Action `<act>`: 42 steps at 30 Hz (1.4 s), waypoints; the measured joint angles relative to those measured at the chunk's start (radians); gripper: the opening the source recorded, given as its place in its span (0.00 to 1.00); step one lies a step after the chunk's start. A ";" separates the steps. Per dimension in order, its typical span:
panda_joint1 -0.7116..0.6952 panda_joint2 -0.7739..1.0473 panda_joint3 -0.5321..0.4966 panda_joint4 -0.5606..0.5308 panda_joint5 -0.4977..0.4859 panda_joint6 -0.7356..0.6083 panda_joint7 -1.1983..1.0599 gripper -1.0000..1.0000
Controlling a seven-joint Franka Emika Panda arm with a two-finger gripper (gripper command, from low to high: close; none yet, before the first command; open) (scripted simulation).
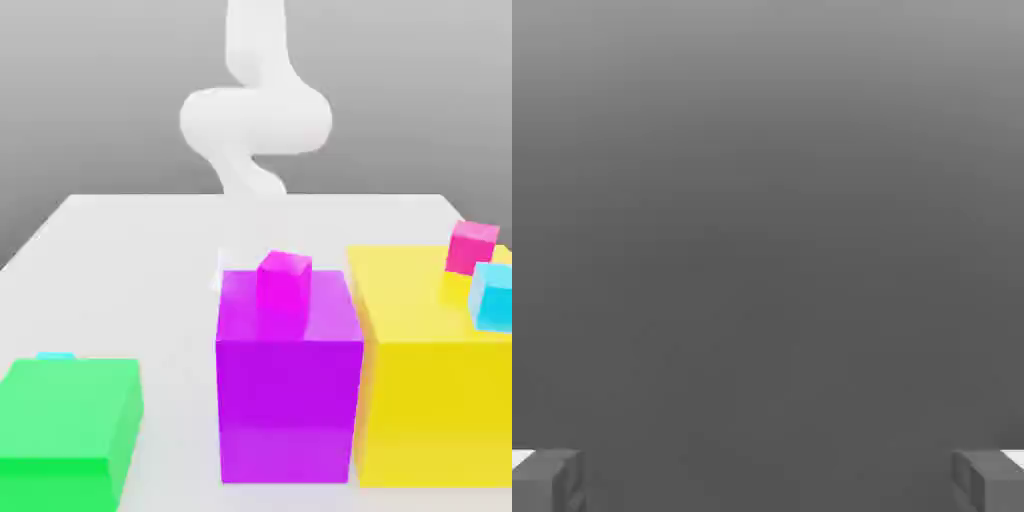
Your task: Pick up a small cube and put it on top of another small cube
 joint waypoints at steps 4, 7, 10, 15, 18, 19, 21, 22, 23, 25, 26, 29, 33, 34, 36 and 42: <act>-0.007 0.147 -0.113 -0.058 0.000 0.077 -0.123 0.50; -0.015 0.252 -0.197 -0.100 0.009 0.133 -0.217 0.50; -0.025 0.359 -0.279 -0.141 0.026 0.189 -0.318 0.50; -0.054 0.542 -0.403 -0.211 0.081 0.281 -0.505 0.50; -0.104 0.657 -0.457 -0.252 0.132 0.334 -0.630 0.50; -0.120 0.695 -0.465 -0.265 0.151 0.352 -0.673 0.50; -0.168 0.772 -0.474 -0.292 0.185 0.387 -0.756 0.50; -0.191 0.809 -0.475 -0.306 0.198 0.405 -0.795 0.50; -0.211 0.845 -0.463 -0.311 0.224 0.425 -0.831 0.50; -0.257 0.914 -0.411 -0.304 0.299 0.468 -0.901 0.50; -0.284 0.947 -0.377 -0.297 0.340 0.491 -0.934 0.50; -0.378 1.044 -0.259 -0.273 0.458 0.559 -1.024 0.50; -0.402 1.065 -0.231 -0.268 0.481 0.573 -1.042 0.00; -0.402 1.065 -0.231 -0.268 0.481 0.572 -1.042 0.00; -0.414 1.075 -0.216 -0.265 0.492 0.580 -1.051 0.00; -0.300 0.921 -0.374 -0.305 0.286 0.475 -0.896 0.00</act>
